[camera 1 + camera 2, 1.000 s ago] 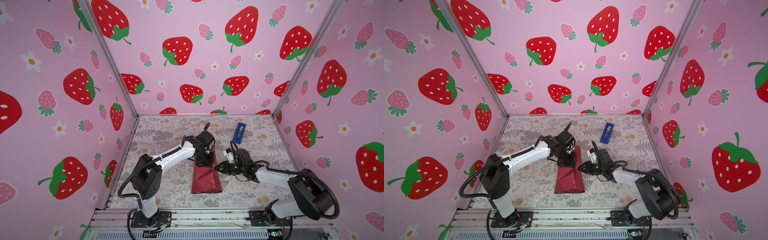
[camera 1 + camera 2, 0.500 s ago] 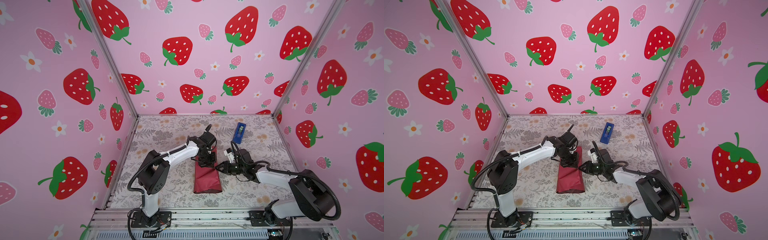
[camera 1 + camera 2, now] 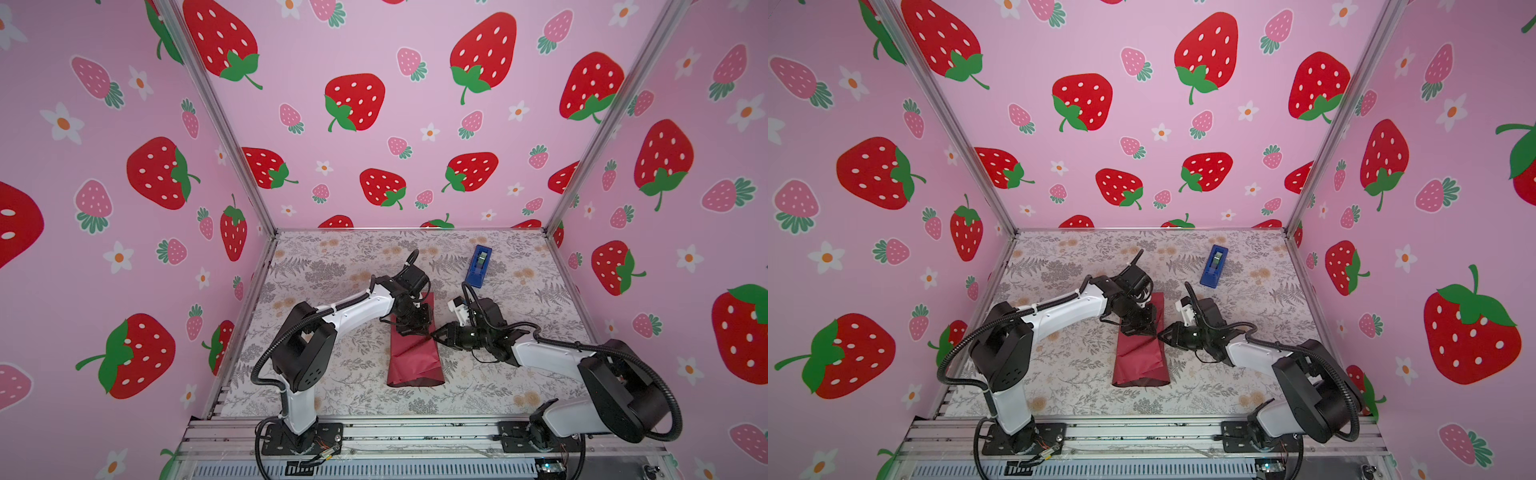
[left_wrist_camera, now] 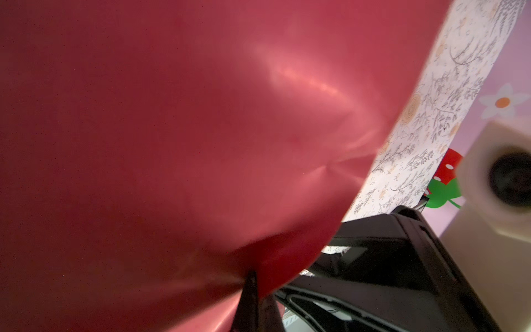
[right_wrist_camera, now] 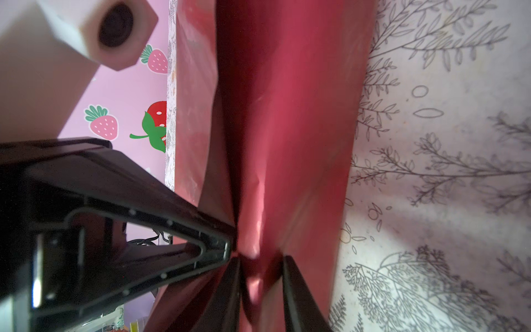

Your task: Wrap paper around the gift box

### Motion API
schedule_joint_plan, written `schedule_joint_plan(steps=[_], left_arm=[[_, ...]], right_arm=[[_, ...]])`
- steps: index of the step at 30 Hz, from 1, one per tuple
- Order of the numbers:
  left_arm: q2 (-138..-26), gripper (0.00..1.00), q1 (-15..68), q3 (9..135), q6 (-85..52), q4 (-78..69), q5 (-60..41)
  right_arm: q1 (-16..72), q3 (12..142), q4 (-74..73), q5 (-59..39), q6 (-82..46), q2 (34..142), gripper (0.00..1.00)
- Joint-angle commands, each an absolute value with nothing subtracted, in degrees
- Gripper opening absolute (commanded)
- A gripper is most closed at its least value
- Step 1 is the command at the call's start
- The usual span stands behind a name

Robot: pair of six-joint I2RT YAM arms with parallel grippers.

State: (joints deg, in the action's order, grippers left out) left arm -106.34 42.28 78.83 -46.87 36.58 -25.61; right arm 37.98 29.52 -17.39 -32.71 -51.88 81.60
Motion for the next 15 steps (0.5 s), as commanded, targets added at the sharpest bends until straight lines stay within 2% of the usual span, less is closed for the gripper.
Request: schedule_joint_plan(steps=[1,10,11,15], left_arm=[[-107.05,0.01,44.29,77.96,-48.55,28.52,-32.84],[-107.77,0.05,44.21,75.67,-48.53,28.13,-32.53],[-107.70,0.10,44.21,74.93,-48.65,27.70,-32.50],[-107.48,0.17,44.07,72.63,-49.05,26.12,-32.69]], right_arm=[[38.85,28.17,-12.88,-29.18,-52.22,83.22,0.26],[38.80,28.09,-12.29,-28.85,-52.21,82.38,0.26],[38.78,28.19,-12.16,-28.83,-52.21,82.33,0.26],[38.84,28.13,-11.65,-28.63,-52.24,81.75,0.26]])
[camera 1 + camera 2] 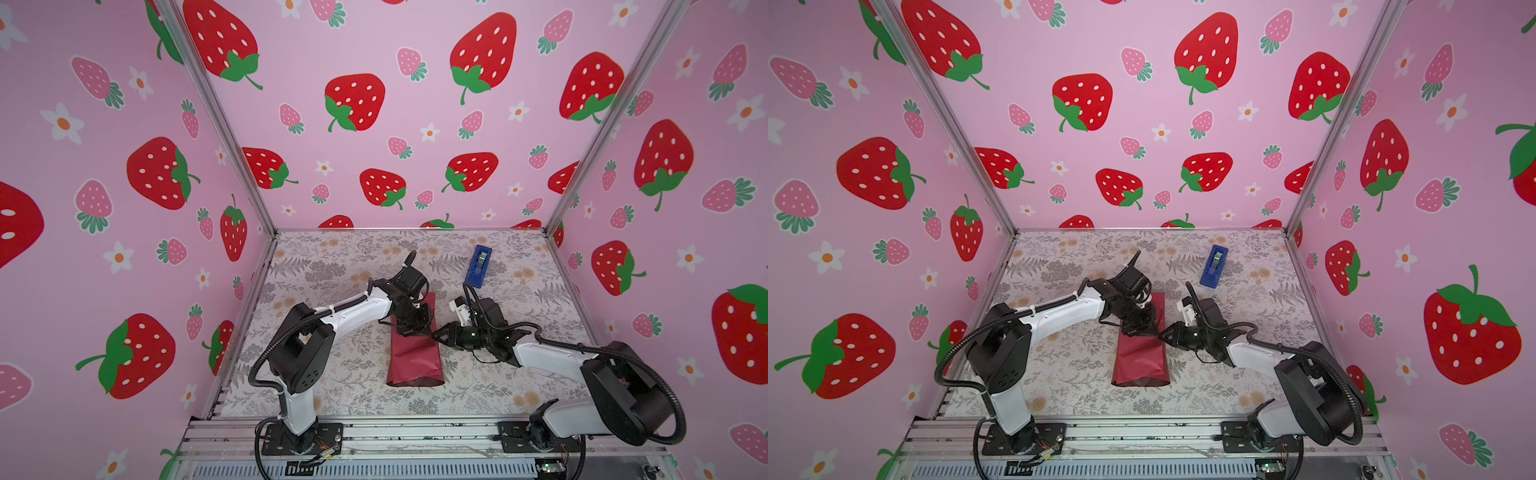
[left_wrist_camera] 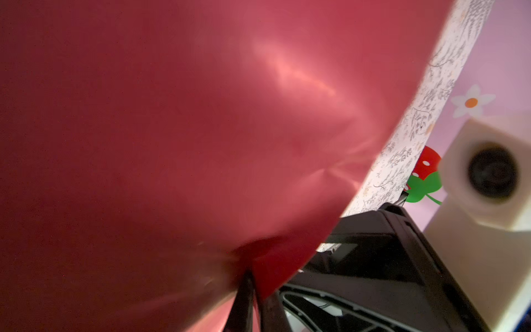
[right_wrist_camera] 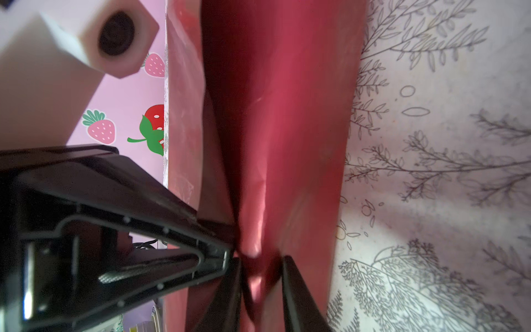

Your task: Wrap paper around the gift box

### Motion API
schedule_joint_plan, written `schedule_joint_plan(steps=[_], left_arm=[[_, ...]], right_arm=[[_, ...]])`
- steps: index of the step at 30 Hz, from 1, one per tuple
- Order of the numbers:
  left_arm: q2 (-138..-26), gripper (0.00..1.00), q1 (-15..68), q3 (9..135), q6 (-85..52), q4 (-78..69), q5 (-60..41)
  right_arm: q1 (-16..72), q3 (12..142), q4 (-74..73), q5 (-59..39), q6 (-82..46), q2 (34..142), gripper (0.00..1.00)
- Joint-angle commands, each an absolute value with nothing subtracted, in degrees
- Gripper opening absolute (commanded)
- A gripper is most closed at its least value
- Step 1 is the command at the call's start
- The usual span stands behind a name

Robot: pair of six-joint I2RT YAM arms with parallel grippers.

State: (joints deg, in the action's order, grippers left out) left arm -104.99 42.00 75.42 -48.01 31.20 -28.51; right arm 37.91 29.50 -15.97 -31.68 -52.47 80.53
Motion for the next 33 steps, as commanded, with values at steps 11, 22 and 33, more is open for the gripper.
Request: schedule_joint_plan(steps=[11,22,33], left_arm=[[-106.02,0.25,43.25,65.54,-49.93,22.79,-32.30],[-104.17,0.26,42.27,60.26,-50.06,21.09,-31.71],[-103.14,0.21,41.84,56.95,-49.93,20.01,-31.38]], right_arm=[[38.76,31.04,-4.65,-24.63,-50.34,78.39,0.26],[36.59,36.21,8.00,-14.89,-47.28,68.43,0.30],[35.42,36.07,-4.78,-28.62,-48.68,76.36,0.47]])
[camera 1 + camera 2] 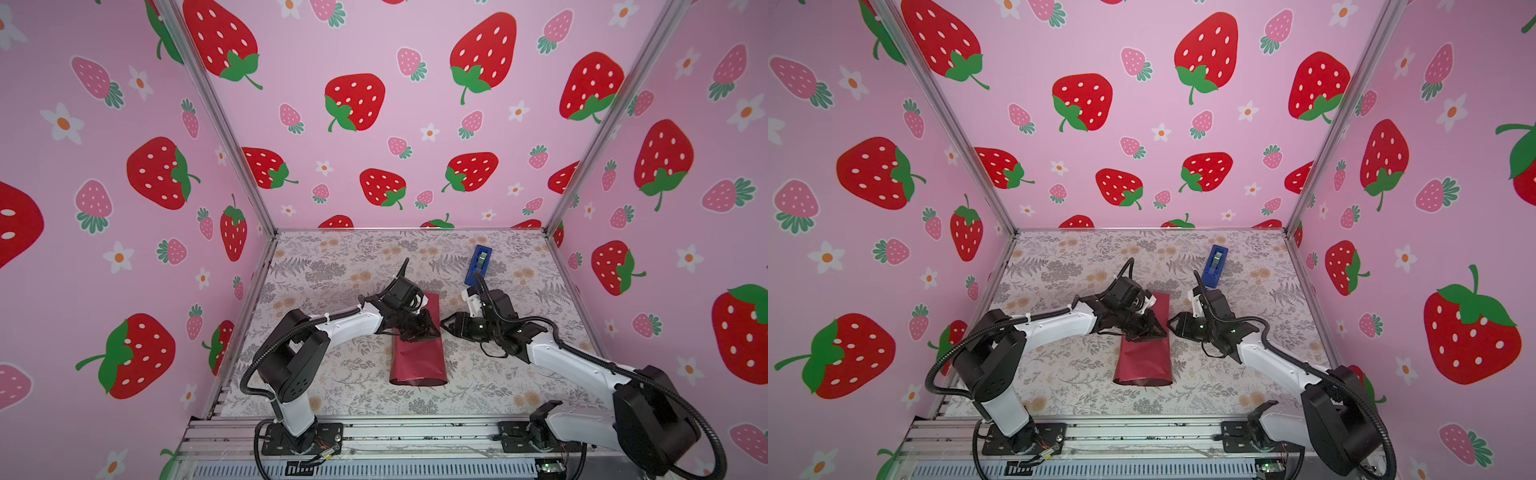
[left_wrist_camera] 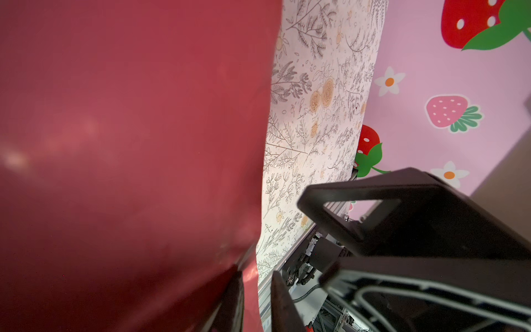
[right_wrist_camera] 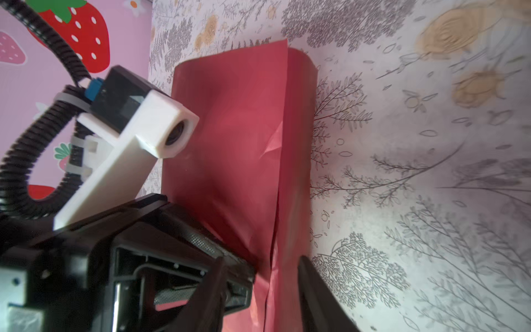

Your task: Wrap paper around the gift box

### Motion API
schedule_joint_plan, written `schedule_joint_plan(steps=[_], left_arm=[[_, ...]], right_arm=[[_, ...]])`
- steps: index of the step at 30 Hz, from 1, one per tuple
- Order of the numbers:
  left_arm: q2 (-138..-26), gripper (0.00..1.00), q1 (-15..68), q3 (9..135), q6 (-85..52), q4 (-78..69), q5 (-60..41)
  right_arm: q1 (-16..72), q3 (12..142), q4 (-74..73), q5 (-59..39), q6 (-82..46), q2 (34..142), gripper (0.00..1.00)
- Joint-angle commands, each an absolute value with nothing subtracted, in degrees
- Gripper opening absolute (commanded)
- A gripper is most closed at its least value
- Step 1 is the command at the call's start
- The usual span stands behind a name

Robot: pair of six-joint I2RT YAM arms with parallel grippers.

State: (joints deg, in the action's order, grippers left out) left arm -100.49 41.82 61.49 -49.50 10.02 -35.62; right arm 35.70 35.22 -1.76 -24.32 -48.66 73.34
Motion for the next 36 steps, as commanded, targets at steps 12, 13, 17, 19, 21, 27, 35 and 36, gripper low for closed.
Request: schedule_joint_plan(steps=[12,13,17,19,21,27,35,36], left_arm=[[-102.22,0.19,41.12,55.97,-49.59,19.11,-31.84],[-102.01,0.19,41.10,56.14,-49.52,19.23,-31.97],[-100.31,0.20,41.04,58.95,-48.76,21.32,-31.73],[-98.92,0.21,40.88,61.21,-48.33,23.17,-31.45],[-97.43,0.21,40.74,64.02,-47.32,25.92,-30.86],[-93.17,0.23,39.64,71.43,-43.17,36.30,-25.87],[-87.72,0.36,34.07,66.95,-37.73,45.91,-15.53],[-87.70,0.37,33.27,66.00,-37.05,45.95,-15.56]], right_arm=[[35.42,35.31,-9.60,-32.98,-48.01,85.14,0.37],[35.42,35.02,-9.54,-32.82,-47.90,85.42,0.35],[35.43,33.64,-9.51,-32.35,-47.95,86.09,0.28],[35.37,33.17,-9.41,-32.08,-47.84,86.27,0.26],[35.42,32.73,-9.18,-31.88,-47.73,86.39,0.25],[35.35,32.39,-8.53,-31.53,-47.20,86.70,0.24],[35.51,32.77,-7.51,-31.52,-46.92,86.55,0.23],[35.51,32.88,-7.10,-31.40,-47.01,86.49,0.23]])
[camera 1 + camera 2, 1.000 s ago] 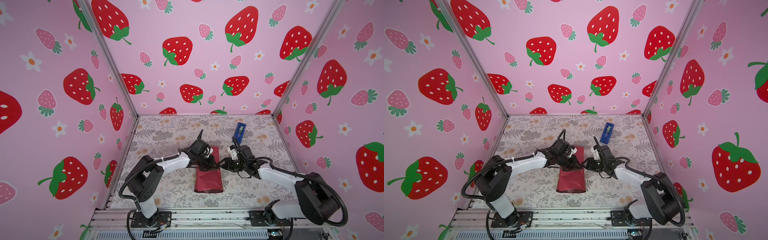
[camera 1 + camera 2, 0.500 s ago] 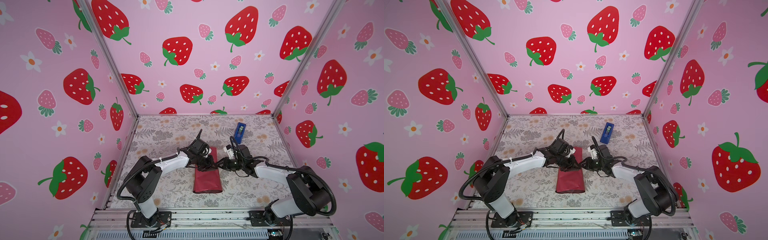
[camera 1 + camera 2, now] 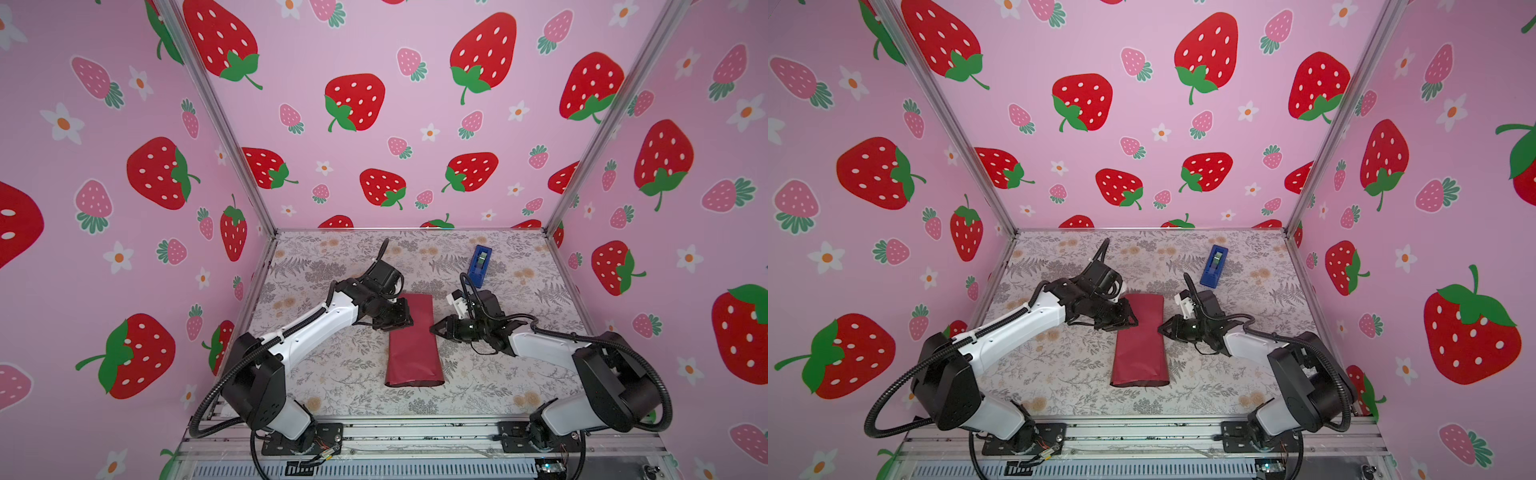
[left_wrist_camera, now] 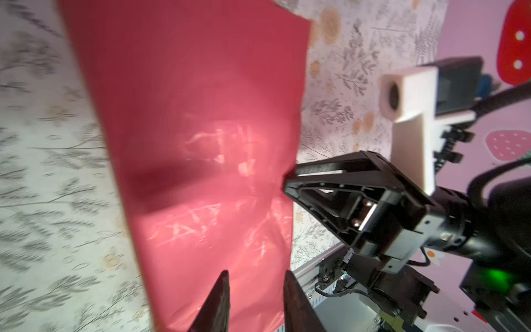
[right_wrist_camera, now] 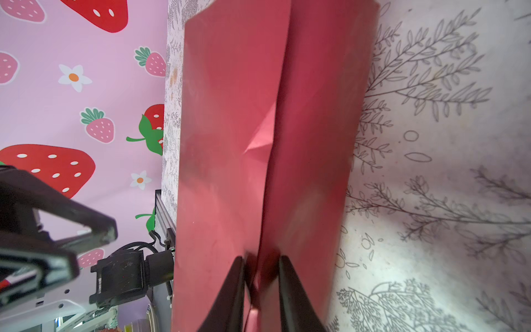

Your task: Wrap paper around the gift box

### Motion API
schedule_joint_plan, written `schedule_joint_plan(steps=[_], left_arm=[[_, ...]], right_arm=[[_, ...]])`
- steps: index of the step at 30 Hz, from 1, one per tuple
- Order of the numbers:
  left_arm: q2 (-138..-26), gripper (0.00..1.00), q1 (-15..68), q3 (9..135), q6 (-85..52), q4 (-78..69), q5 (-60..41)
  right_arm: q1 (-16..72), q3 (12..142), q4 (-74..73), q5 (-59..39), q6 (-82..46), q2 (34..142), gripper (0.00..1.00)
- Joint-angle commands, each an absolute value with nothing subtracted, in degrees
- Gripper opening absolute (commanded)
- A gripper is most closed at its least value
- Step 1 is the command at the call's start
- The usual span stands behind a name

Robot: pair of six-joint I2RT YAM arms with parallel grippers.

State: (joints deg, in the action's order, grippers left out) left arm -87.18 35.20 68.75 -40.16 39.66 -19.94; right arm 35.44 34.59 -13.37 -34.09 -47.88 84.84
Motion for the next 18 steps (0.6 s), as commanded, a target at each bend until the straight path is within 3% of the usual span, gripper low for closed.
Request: schedule_joint_plan(steps=[1,8,18], left_arm=[[-87.75,0.39,32.43,64.78,-36.39,45.44,-16.16],[-92.01,0.45,28.93,59.96,-33.80,37.75,-24.28],[-97.33,0.41,28.74,63.69,-29.12,37.12,-25.84]], right_arm=[[35.59,32.96,-6.72,-31.29,-47.30,86.40,0.23],[38.23,32.55,-7.09,-30.07,-51.95,84.50,0.23],[45.78,27.55,-13.46,-22.22,-68.13,76.87,0.22]])
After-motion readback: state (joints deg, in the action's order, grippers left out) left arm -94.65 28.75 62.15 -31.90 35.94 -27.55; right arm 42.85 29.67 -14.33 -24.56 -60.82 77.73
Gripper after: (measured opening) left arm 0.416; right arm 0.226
